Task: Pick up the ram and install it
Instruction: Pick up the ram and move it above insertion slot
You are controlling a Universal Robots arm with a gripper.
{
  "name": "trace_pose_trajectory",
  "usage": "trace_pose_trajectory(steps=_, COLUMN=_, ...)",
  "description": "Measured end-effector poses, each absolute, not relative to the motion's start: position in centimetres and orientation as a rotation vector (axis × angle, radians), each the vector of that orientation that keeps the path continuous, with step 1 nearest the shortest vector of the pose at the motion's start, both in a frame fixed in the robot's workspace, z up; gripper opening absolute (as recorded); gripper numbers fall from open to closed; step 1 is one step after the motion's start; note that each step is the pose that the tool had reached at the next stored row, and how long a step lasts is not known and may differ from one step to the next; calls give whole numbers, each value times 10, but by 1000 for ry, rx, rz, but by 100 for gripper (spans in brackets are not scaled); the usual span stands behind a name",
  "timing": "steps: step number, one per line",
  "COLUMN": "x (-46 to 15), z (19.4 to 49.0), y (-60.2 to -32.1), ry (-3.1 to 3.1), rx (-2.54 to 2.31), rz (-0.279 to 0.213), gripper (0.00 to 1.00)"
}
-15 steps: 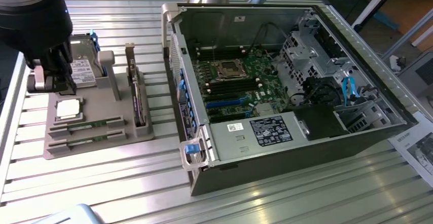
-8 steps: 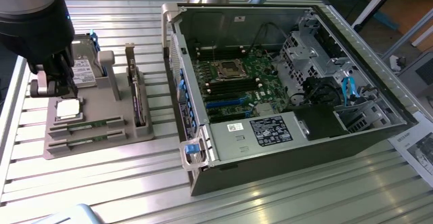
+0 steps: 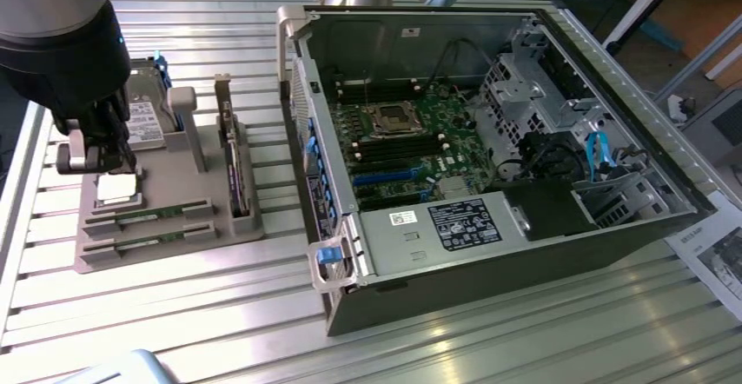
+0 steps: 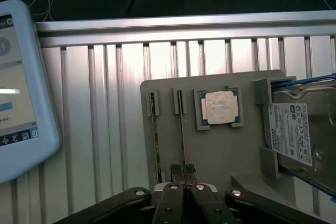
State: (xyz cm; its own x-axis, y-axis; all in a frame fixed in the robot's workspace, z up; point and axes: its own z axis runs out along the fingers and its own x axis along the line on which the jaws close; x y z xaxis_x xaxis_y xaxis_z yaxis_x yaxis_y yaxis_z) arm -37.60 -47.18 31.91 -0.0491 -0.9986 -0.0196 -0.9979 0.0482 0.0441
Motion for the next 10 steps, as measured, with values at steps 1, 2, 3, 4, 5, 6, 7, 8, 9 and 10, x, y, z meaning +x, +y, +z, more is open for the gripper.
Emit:
trace_pose_trajectory(steps=1, x=-376, z=319, y=-472, ry=-2262, rx=2155, rz=-71, gripper=10)
trace_pose_trajectory(steps=2, x=-376, z=319, y=-472, ry=-2262, rx=2155, rz=-71, gripper=10)
trace_pose_trajectory(steps=3, x=-376, z=319, y=-472, ry=-2263, rx=2155, rz=-71, gripper=10)
trace_pose_trajectory(steps=4, x=-376, z=319, y=-472, ry=-2263, rx=2155, rz=-71, gripper=10)
trace_pose_trajectory(steps=5, x=-376, z=319, y=-472, ry=-2263, rx=2155, rz=-71, gripper=10)
trace_pose_trajectory(steps=6, x=-376, z=319, y=-472, ry=-2263, rx=2155, rz=-71, gripper=10)
trace_pose_trajectory(steps=7, x=-376, z=319, y=-472, ry=-2263, rx=2155, rz=-71, gripper=10)
trace_pose_trajectory(steps=8, x=-376, z=319, y=-472, ry=-2263, rx=2155, rz=-71, gripper=10)
trace_pose_trajectory(steps=9, x=-376, z=319, y=-472, ry=-2263, rx=2155, rz=-71, gripper=10)
trace_pose_trajectory(steps=10, x=-376, z=319, y=-472, ry=-2263, rx=2155, rz=-71, gripper=10)
